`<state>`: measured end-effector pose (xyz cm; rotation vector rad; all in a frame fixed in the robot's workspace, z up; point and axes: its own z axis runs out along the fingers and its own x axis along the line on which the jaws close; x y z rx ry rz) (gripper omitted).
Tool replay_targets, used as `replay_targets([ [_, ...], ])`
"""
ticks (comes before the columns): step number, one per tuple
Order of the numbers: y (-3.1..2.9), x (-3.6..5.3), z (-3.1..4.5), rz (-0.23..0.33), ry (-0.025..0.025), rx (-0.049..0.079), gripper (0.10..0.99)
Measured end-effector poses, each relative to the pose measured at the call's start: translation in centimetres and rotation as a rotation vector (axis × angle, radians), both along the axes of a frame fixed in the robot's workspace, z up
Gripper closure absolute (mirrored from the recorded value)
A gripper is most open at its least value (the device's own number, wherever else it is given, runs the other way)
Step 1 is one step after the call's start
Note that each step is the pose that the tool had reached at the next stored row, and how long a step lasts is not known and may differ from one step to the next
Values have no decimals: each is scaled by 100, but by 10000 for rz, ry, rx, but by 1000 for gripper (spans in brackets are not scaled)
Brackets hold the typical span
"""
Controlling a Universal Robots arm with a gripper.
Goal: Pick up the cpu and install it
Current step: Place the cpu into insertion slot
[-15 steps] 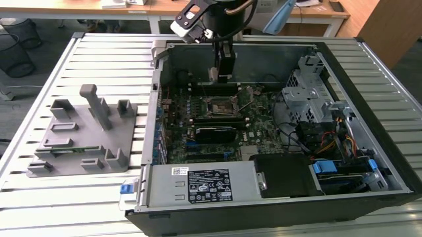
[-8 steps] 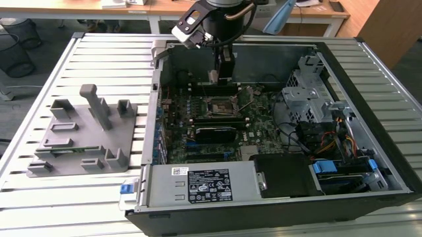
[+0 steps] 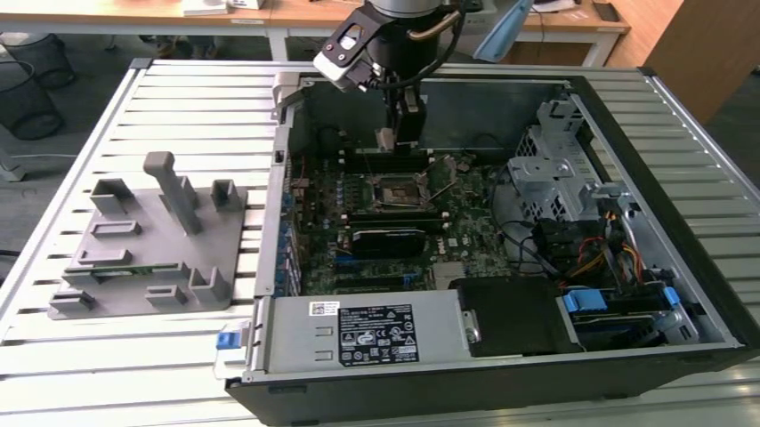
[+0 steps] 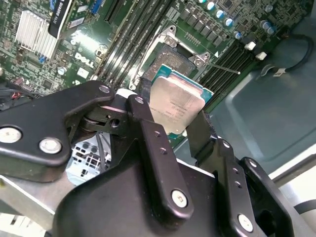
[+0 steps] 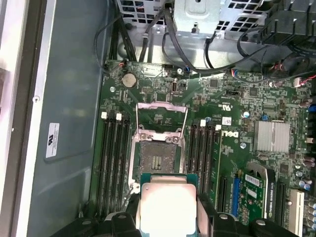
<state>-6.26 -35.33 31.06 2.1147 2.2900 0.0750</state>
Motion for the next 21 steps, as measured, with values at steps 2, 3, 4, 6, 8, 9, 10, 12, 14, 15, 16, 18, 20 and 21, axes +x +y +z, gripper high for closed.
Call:
replay_targets([
  [2, 11, 1, -12, -1, 0, 1, 549],
  [3, 15, 3, -18, -1, -1, 1, 549],
  [4, 20, 6, -24, 0, -1, 2, 549],
  [6, 26, 9, -37, 0, -1, 3, 549],
  [8, 27, 9, -52, 0, -1, 2, 549],
  [9, 27, 9, -64, -1, 0, 1, 549],
  [10, 27, 10, -75, -2, 0, 1, 549],
  [12, 27, 10, -99, -1, 0, -2, 549],
  [14, 27, 11, -121, -1, 0, -3, 549],
  [15, 27, 11, -131, -1, 0, -2, 549],
  [16, 28, 12, -140, 0, 0, -3, 549],
  [18, 33, 22, -159, -1, 0, -4, 549],
  [20, 38, 32, -179, -9, 0, -2, 549],
  [21, 42, 35, -188, -19, 0, -2, 549],
])
